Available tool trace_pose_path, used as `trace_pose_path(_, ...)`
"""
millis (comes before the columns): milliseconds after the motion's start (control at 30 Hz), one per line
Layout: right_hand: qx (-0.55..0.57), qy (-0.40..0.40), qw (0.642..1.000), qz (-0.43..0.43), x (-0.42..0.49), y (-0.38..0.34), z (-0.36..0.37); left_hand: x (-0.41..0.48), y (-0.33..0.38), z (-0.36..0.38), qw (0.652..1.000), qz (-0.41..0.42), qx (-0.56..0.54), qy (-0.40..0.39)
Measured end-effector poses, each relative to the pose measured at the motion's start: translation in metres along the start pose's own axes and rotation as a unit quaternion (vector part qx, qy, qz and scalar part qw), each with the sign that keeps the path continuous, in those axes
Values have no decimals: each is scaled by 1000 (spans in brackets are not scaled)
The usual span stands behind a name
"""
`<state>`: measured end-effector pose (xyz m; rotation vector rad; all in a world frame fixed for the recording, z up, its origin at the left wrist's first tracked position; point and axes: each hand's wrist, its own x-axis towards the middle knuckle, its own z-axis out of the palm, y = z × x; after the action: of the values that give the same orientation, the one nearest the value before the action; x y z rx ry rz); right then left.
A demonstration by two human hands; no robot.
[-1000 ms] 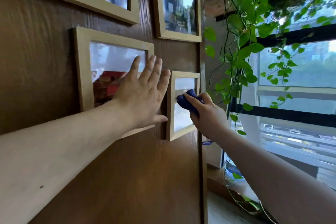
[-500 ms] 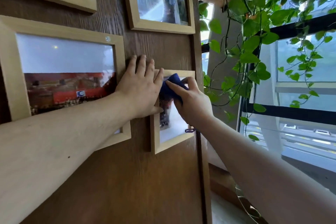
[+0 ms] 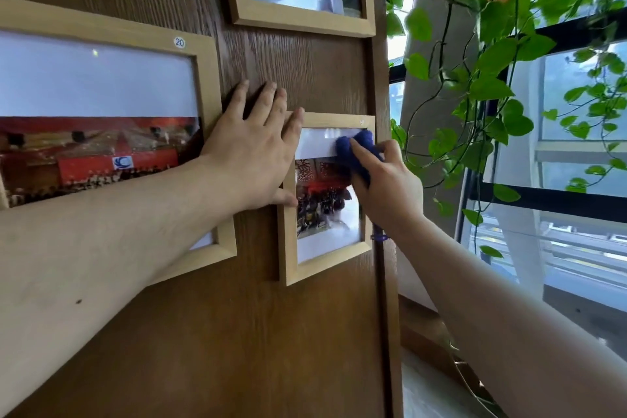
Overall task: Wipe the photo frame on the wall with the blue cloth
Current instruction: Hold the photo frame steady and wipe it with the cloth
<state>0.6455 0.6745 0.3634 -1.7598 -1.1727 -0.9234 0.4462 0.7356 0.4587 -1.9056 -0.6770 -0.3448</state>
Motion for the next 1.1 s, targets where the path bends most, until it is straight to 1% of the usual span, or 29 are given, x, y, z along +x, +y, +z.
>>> trace_pose_path(33, 15, 3, 1000, -26, -4, -8, -1, 0, 1, 0, 1000, 1, 0, 0)
trace_pose_path(133, 39, -1, 990, -139, -21, -35, 0, 1, 2, 1, 1000, -3, 0, 2)
trace_pose_path(200, 26, -7, 985, -172, -29, -38, 1, 0, 2, 1, 1000, -7, 3, -1)
trace_pose_path(267, -4, -8, 987, -162, -30, -26, 3, 1, 3, 0, 1000, -8, 6, -10)
trace_pose_path(400, -49, -39, 996, -58, -34, 13, 6, 1, 2, 0, 1000, -7, 4, -11)
trace_pose_path(433, -61, -48, 996, -46, -35, 18, 6, 0, 3, -1, 1000, -7, 4, -13)
trace_pose_path(500, -62, -50, 995, -66, -38, 15, 5, 0, 3, -2, 1000, -8, 6, -17)
trace_pose_path(567, -39, -39, 991, -125, -41, 1, 2, 1, 4, -3, 1000, -10, 9, -20)
trace_pose_path(633, -30, -50, 978, -198, -47, -15, 1, 1, 4, -4, 1000, -11, 12, -20)
trace_pose_path(700, -37, -62, 969, -236, -51, -21, 0, 0, 4, -4, 1000, -12, 14, -18)
trace_pose_path(767, -60, -59, 969, -234, -52, -12, 0, 0, 4, -4, 1000, -13, 14, -18)
trace_pose_path(900, -88, -89, 982, -140, -59, 22, 4, 0, 4, -3, 1000, -13, 8, -19)
trace_pose_path(933, -96, -101, 982, -128, -62, 26, 5, 0, 4, -3, 1000, -13, 7, -18)
trace_pose_path(1000, -93, -117, 978, -146, -67, 22, 5, -1, 4, -3, 1000, -13, 5, -16)
trace_pose_path(1100, -62, -122, 964, -227, -74, 0, 2, -1, 5, -3, 1000, -15, 5, -17)
